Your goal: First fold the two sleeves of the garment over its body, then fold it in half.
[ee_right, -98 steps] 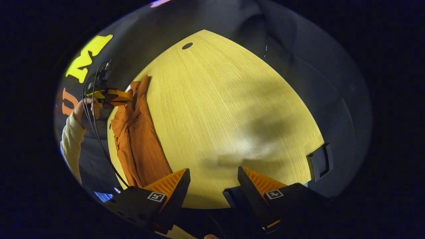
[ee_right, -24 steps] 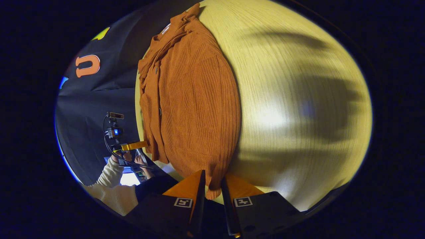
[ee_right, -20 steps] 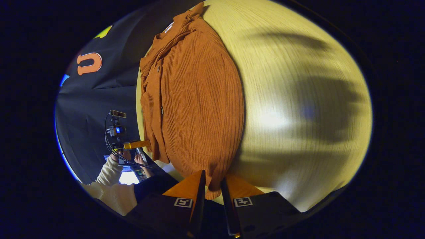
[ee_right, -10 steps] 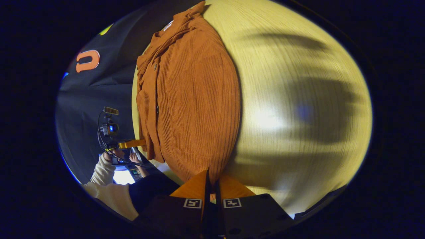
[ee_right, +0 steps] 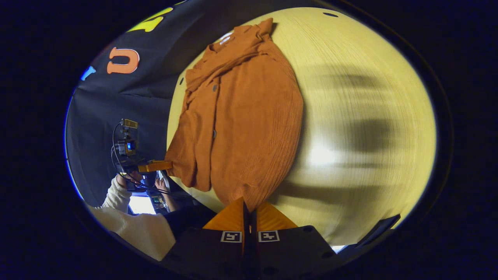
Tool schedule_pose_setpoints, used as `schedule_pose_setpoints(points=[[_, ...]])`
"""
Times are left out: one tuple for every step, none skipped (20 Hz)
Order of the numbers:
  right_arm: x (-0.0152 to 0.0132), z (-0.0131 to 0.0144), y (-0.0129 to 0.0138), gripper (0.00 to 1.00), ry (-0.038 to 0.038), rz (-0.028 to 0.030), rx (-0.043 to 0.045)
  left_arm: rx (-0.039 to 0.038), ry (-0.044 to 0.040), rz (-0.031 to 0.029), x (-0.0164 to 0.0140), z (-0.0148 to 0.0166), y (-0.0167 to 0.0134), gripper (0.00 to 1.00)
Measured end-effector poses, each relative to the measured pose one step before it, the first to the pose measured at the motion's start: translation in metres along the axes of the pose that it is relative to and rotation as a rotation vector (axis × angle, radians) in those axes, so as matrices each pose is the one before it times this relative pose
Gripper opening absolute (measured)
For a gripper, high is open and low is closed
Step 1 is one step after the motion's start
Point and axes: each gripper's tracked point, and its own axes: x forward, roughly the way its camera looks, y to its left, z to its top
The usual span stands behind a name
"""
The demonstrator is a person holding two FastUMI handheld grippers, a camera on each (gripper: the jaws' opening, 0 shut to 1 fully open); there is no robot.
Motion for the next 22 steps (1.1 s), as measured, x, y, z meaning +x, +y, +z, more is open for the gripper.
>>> schedule_pose_setpoints(points=[[-0.00588,0.00430,0.00916,0.00,-0.01025,0.00987,-0.01968,0.02910,-0.01423,0.02369,-0.00671,0.01079,-0.00213,0.03],[-0.00791,0.00697,0.01193,0.00,-0.01343,0.01179,-0.02482,0.02723,-0.02030,0.01637,-0.00681,0.00926,-0.00279,0.04],[-0.00842,0.01057,0.01330,0.00,-0.02152,0.01778,-0.02421,0.02442,-0.02352,0.00918,-0.00769,0.01697,-0.00401,0.03],[-0.00710,0.01157,0.01248,0.00,-0.02208,0.02093,-0.01243,0.02002,-0.02806,0.00500,-0.00680,0.01722,-0.00381,0.03],[-0.00682,0.01427,0.01300,0.00,-0.02440,0.01957,-0.01594,0.01984,-0.02709,-0.00078,-0.00992,0.01470,-0.00503,0.03],[-0.00768,0.01574,0.01188,0.00,-0.02582,0.01288,-0.02002,0.02275,-0.03576,0.00671,-0.01157,0.01097,-0.00474,0.03],[-0.00858,0.01811,0.01137,0.00,-0.02952,0.01149,-0.02529,0.02161,-0.03205,0.00600,-0.01004,0.01673,-0.00182,0.03],[-0.00388,0.01639,0.00716,0.00,-0.02339,0.00778,-0.01491,0.01943,-0.03120,0.00505,-0.01227,0.01402,-0.00152,0.03],[-0.00163,0.01876,0.00939,0.00,-0.02312,0.00861,-0.01677,0.01880,-0.02864,0.00450,-0.00778,0.01782,-0.00053,0.03],[-0.00147,0.01725,0.00473,0.00,-0.02061,0.00018,-0.01792,0.01886,-0.02311,0.00534,-0.00361,0.01727,0.00171,0.03],[-0.00142,0.01528,0.00174,0.00,-0.01867,-0.00760,-0.01778,0.01742,-0.02037,0.00895,-0.00168,0.00682,0.00679,0.03],[-0.00039,0.01498,0.00147,0.00,-0.01712,-0.00265,-0.01102,0.01188,-0.01361,0.01068,-0.00063,0.01541,0.00592,0.03],[-0.00131,0.01634,0.00246,0.00,-0.01729,-0.00092,-0.00200,0.00097,-0.00133,0.00597,0.00007,0.01241,0.00408,0.03],[0.00083,0.01358,0.00121,0.00,-0.01705,-0.00327,-0.00435,-0.00940,-0.01309,0.00149,0.00197,0.01649,0.00027,0.03],[0.00010,0.01233,-0.00083,0.00,-0.01286,-0.01022,-0.00589,-0.01144,-0.02459,-0.01193,0.00214,0.01950,-0.00067,0.03],[0.00183,0.01301,-0.00324,0.00,-0.01420,-0.01245,-0.00192,-0.01385,-0.02522,0.01229,0.00202,0.01922,0.00202,0.03],[0.00541,0.01490,-0.00339,0.01,-0.02023,-0.00245,0.00603,-0.00571,-0.02153,0.00877,0.00530,0.01673,0.00407,0.03],[0.00448,0.01414,-0.00124,0.00,-0.02347,-0.00631,0.01309,0.00082,-0.02679,0.00330,0.00497,0.01536,0.00296,0.03],[0.00049,0.01321,-0.00211,0.00,-0.02648,-0.00994,0.01912,0.00004,-0.03533,0.00315,0.00465,0.01832,0.00351,0.03],[0.00092,0.01266,-0.00167,0.00,-0.02458,-0.00570,0.01716,-0.00437,-0.02558,0.00250,0.00686,0.01284,0.00457,0.03],[0.00214,0.01312,-0.00273,0.00,-0.02250,-0.00509,0.01146,-0.00765,-0.02454,0.00278,0.00820,0.01268,0.00483,0.03],[0.00409,0.01218,-0.00382,0.00,-0.01853,-0.00609,0.00672,-0.00936,-0.01970,0.00726,0.01013,0.01063,0.00417,0.03]])
